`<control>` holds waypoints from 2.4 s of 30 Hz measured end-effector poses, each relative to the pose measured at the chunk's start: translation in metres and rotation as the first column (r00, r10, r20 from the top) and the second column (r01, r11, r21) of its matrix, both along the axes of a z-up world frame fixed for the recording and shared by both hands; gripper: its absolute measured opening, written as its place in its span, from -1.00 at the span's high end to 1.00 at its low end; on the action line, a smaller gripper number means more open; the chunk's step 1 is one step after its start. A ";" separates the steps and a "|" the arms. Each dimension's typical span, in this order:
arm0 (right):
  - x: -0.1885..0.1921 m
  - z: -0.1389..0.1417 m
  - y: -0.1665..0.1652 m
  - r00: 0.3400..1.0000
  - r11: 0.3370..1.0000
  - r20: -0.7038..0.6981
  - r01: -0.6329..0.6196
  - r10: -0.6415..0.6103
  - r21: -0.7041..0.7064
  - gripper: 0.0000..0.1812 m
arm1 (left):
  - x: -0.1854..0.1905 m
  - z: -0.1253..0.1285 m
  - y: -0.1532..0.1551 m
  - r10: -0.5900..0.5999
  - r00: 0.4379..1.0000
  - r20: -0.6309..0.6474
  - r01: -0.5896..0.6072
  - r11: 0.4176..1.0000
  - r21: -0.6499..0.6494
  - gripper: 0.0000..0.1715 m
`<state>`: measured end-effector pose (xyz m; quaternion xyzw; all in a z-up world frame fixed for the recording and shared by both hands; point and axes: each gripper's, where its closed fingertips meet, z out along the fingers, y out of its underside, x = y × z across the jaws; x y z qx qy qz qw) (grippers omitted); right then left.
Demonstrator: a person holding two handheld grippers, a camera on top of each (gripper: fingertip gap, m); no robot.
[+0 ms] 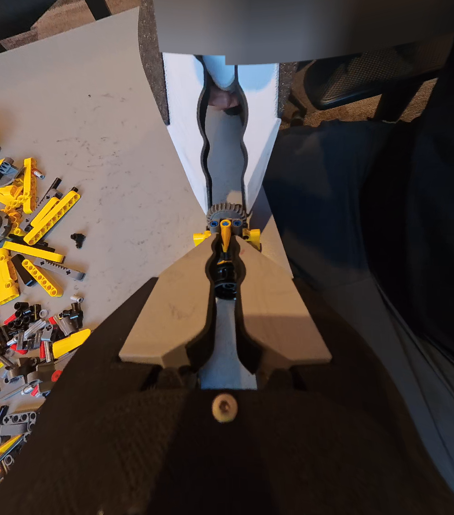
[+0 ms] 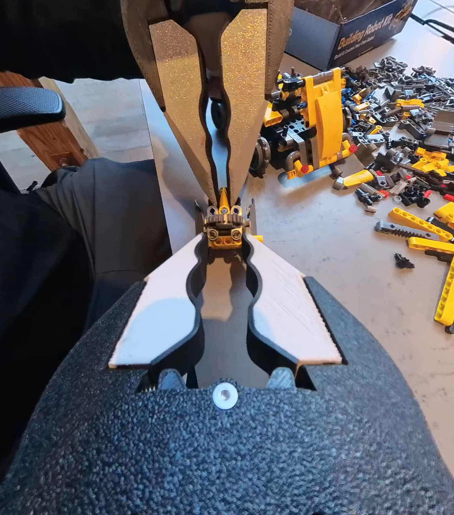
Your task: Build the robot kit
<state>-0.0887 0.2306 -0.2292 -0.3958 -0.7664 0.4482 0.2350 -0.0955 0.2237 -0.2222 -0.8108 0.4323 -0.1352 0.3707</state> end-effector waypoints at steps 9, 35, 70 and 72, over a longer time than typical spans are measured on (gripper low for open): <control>-0.002 -0.002 -0.001 1.000 0.998 -0.009 0.002 -0.002 0.060 0.74 | 0.001 -0.001 0.001 -0.010 1.000 -0.013 0.009 1.000 -0.008 0.95; 0.014 0.017 0.017 0.992 0.852 0.104 0.115 -0.072 -0.511 0.74 | 0.008 -0.051 0.004 0.134 0.986 0.101 -0.107 0.966 -0.236 0.27; 0.039 -0.009 0.032 0.988 0.955 0.095 0.144 -0.123 -0.260 0.75 | 0.034 -0.054 0.033 0.077 0.992 0.105 -0.063 0.990 -0.130 0.25; 0.039 -0.009 0.032 0.988 0.953 0.079 0.149 -0.133 -0.265 0.74 | 0.035 -0.053 0.033 0.072 0.990 0.123 -0.055 0.988 -0.144 0.25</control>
